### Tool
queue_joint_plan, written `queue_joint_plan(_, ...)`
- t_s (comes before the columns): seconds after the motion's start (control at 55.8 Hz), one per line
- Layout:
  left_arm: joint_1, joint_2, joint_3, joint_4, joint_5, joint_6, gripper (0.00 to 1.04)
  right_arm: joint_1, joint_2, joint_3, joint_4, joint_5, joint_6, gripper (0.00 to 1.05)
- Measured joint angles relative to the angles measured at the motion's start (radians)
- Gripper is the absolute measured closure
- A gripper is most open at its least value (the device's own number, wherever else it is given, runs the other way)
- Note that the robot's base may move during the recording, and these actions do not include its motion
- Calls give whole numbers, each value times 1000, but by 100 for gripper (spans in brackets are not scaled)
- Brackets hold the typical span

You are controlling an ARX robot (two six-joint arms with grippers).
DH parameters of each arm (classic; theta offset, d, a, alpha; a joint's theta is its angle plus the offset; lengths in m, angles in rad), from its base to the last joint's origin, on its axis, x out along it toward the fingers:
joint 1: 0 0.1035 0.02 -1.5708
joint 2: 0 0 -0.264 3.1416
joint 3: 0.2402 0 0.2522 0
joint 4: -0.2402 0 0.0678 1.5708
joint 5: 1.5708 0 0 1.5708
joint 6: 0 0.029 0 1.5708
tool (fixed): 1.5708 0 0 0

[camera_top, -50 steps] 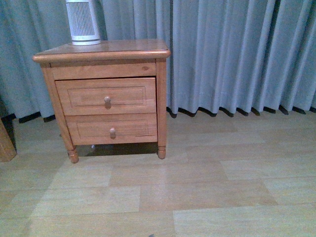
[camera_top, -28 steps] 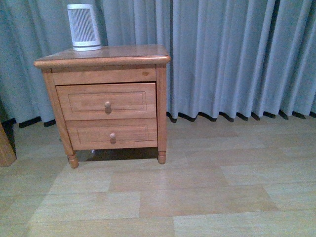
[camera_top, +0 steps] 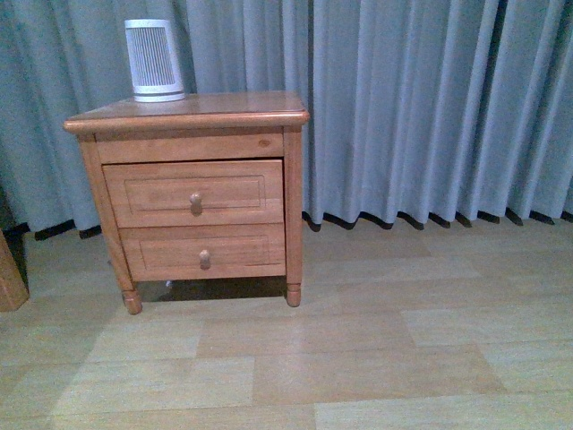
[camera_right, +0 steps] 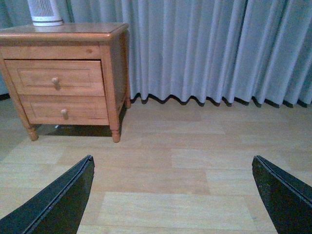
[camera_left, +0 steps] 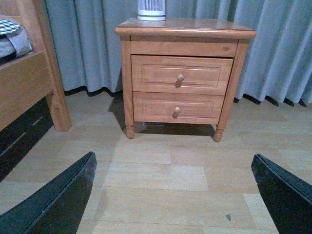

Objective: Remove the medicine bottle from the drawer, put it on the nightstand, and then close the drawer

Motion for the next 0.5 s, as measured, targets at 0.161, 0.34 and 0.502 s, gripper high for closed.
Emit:
queue_joint_plan(0.161,0,0,0,0,0,0,6,0,0,0,0,0,0,7)
queue_joint_plan(0.34,0,0,0,0,0,0,6,0,0,0,0,0,0,7)
queue_joint_plan(0.502,0,0,0,0,0,0,6,0,0,0,0,0,0,7)
